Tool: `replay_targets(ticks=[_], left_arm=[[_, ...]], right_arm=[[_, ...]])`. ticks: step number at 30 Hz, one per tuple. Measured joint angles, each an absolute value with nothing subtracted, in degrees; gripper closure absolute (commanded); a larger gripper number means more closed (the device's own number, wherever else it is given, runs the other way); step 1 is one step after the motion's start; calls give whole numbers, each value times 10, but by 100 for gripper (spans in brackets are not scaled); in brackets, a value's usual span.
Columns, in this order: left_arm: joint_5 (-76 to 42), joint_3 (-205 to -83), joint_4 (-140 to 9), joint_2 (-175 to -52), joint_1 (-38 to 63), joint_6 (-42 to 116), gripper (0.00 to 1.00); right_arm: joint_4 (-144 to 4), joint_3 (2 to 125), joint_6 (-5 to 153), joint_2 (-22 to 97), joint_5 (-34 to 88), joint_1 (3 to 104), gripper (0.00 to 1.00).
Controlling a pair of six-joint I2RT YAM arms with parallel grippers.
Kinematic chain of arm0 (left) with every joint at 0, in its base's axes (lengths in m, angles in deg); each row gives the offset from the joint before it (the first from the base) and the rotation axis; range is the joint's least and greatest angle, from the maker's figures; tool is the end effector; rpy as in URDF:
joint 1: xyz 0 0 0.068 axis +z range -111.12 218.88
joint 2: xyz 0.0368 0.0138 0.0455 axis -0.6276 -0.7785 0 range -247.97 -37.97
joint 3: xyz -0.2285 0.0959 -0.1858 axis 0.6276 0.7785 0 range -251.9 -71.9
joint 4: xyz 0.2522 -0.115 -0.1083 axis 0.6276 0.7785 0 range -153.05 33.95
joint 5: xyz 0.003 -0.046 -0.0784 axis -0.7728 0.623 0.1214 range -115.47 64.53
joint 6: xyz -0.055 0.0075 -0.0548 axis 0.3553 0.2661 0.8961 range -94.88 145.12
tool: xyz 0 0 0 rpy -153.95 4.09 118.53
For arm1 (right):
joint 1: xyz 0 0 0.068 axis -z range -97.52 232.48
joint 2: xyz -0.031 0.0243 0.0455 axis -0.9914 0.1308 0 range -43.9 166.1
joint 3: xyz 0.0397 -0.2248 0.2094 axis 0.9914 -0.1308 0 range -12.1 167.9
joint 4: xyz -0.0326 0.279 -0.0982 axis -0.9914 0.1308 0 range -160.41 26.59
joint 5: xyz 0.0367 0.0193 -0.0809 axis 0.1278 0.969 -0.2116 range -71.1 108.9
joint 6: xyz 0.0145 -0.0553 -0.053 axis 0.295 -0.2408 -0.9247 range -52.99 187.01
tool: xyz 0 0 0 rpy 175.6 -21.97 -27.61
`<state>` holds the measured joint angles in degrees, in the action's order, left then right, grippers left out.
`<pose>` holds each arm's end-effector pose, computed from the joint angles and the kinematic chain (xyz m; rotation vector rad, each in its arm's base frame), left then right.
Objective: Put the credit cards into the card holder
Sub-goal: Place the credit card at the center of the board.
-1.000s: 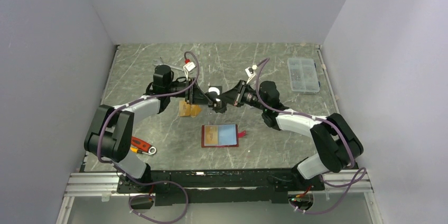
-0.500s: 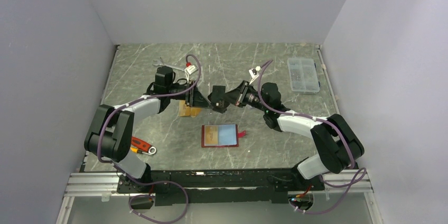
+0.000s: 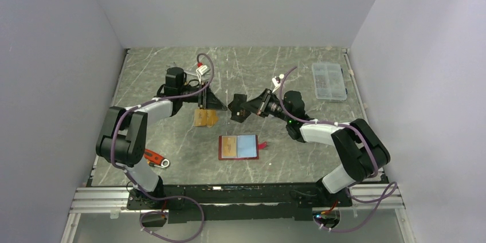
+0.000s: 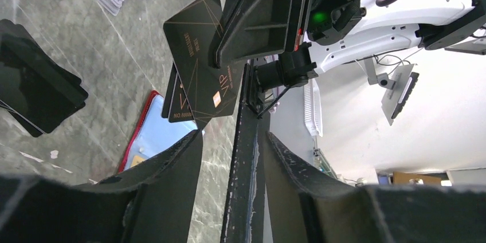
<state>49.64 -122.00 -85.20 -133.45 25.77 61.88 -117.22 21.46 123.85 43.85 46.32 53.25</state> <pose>0.3499 -0.1477 0.2187 0.5441 2.0239 -1.8227 0.2944 0.2000 0.2037 0.0575 1.9350 1.4728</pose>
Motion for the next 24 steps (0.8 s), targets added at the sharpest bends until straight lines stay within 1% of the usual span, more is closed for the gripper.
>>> replay_targets(ticks=[12, 18, 21, 24], left_arm=[[498, -1229, -819, -1343, 234, 588, 51], [501, -1230, -792, -1343, 224, 569, 53], [504, -1255, -746, -1342, 239, 537, 51], [497, -1313, -670, -1341, 264, 476, 46]], right_arm=[[-1198, 216, 1252, 449, 467, 533, 100], [-1198, 221, 1255, 460, 480, 533, 100], [-1197, 226, 1253, 463, 491, 533, 100], [-1197, 226, 1251, 463, 508, 533, 100]])
